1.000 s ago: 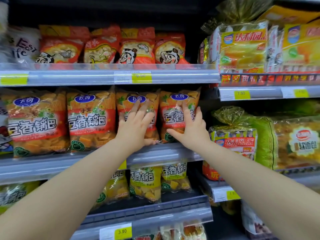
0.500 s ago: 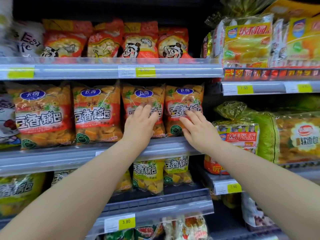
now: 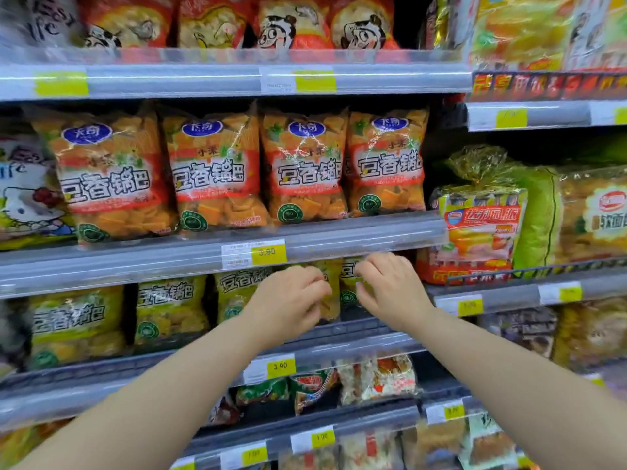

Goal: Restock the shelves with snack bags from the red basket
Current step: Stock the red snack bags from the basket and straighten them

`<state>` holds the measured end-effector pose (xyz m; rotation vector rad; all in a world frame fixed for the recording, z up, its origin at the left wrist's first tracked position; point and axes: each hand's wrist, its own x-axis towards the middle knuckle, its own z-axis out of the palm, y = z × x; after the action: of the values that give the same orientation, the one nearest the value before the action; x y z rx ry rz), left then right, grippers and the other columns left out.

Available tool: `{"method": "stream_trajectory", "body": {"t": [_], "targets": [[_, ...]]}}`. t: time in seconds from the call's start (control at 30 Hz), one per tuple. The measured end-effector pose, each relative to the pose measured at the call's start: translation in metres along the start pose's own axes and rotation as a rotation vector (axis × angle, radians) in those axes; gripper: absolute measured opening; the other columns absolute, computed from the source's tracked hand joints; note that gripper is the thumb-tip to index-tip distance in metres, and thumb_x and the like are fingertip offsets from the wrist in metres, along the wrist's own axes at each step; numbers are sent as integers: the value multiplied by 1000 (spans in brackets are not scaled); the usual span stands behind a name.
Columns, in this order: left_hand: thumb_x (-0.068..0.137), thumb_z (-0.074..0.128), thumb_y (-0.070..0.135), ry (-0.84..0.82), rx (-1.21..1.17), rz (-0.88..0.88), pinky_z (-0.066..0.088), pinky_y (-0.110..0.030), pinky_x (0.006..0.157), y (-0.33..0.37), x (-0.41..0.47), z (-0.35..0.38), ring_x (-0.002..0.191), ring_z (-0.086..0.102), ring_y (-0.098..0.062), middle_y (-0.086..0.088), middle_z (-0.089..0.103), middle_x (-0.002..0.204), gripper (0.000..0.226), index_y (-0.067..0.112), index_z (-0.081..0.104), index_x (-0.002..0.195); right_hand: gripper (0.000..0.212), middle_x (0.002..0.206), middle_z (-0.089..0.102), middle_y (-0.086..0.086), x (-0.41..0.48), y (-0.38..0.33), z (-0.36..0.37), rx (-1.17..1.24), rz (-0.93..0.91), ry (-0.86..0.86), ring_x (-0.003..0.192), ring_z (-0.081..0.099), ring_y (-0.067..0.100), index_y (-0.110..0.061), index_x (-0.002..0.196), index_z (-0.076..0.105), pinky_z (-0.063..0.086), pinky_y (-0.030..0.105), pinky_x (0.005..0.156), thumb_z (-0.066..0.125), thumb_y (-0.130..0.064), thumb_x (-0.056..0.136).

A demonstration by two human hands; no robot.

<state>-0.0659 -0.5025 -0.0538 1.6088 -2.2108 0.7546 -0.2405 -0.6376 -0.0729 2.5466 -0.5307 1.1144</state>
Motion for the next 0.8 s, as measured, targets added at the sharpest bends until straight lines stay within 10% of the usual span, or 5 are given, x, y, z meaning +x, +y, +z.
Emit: {"method": "stream_trajectory", "body": {"t": [0.13,0.3,0.47,0.6,0.8], "targets": [[91,52,27,-192,-176,-449,43,-34,95,-9,-30,50,120,47,-21,1,51,131,45,23,48,136,23,98,63,8,-20,-14,36,69,234,-160,93,58,31,-10,106,66,48,40,77,65,-18,85],[90,61,35,-76,-378,-737,47,-35,87,-18,-18,102,118,51,-32,-14,38,143,76,35,13,149,33,117,49,14,-29,-12,81,144,565,-193,110,45,35,-10,121,53,42,40,87,56,-25,91],[79,72,44,-95,-349,-864,14,-39,115,-33,8,137,146,0,-30,-9,-14,159,110,42,-16,147,71,148,23,19,-15,0,110,172,743,-156,126,36,40,-30,146,28,41,44,97,65,-34,85],[69,81,44,-112,-414,-838,21,-41,112,-46,8,143,147,6,-30,-4,-17,159,124,69,-31,117,77,157,2,14,-11,16,125,208,712,-227,140,18,38,-39,148,12,34,46,105,59,-47,87],[56,86,51,-21,-402,-812,36,-29,94,-47,13,148,124,45,-34,2,9,146,128,69,-18,129,81,156,-19,10,5,30,131,157,727,-402,141,9,41,-48,146,-4,31,51,108,54,-47,90]]}}
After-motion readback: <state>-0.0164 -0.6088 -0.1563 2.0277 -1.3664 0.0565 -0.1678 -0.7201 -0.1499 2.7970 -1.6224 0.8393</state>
